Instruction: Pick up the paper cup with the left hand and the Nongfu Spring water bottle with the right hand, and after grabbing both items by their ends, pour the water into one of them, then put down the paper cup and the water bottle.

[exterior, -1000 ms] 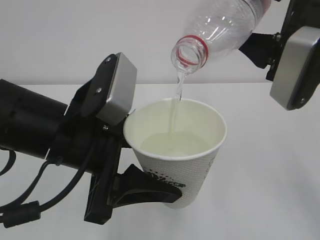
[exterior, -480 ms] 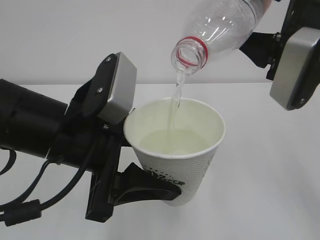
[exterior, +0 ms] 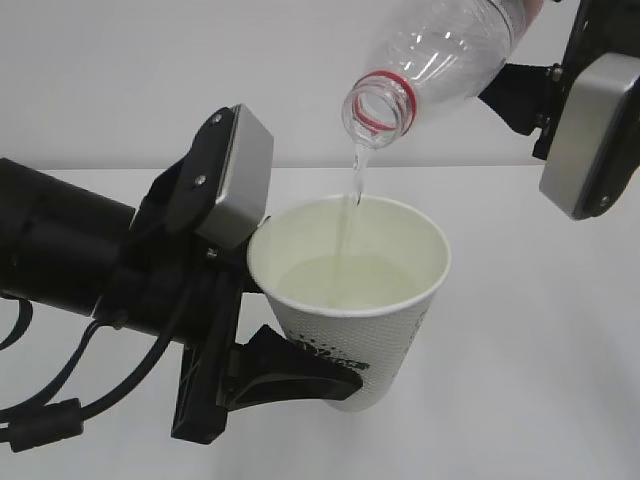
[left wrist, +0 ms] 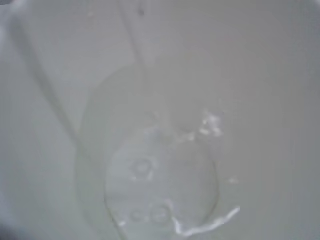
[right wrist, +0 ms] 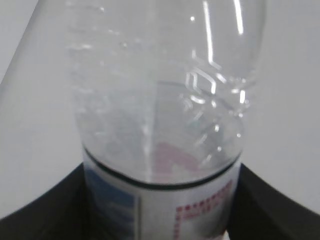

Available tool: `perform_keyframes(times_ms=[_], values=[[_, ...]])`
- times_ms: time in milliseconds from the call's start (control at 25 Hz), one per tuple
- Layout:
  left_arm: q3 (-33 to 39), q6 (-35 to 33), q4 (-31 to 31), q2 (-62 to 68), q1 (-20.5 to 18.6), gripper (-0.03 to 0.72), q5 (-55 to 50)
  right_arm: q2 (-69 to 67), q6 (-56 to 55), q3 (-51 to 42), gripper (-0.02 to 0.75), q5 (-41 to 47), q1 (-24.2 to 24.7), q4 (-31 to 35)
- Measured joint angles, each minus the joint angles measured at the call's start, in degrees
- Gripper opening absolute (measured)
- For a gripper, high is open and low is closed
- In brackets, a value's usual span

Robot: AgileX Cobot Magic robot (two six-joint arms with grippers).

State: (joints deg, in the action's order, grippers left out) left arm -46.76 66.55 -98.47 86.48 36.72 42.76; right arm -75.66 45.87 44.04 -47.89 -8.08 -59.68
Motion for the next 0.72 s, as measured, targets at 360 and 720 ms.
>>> perform_keyframes(times_ms=[360,720], values=[[0.0,0.0,0.0,0.0,0.0,0.492,-0.12,0.0,0.09,0.0,0.512,0.0,0.0,0.0],[0.0,0.0,0.0,0.0,0.0,0.492,-0.7,0.0,0.09,0.0,0.512,-0.03,0.0,0.0]])
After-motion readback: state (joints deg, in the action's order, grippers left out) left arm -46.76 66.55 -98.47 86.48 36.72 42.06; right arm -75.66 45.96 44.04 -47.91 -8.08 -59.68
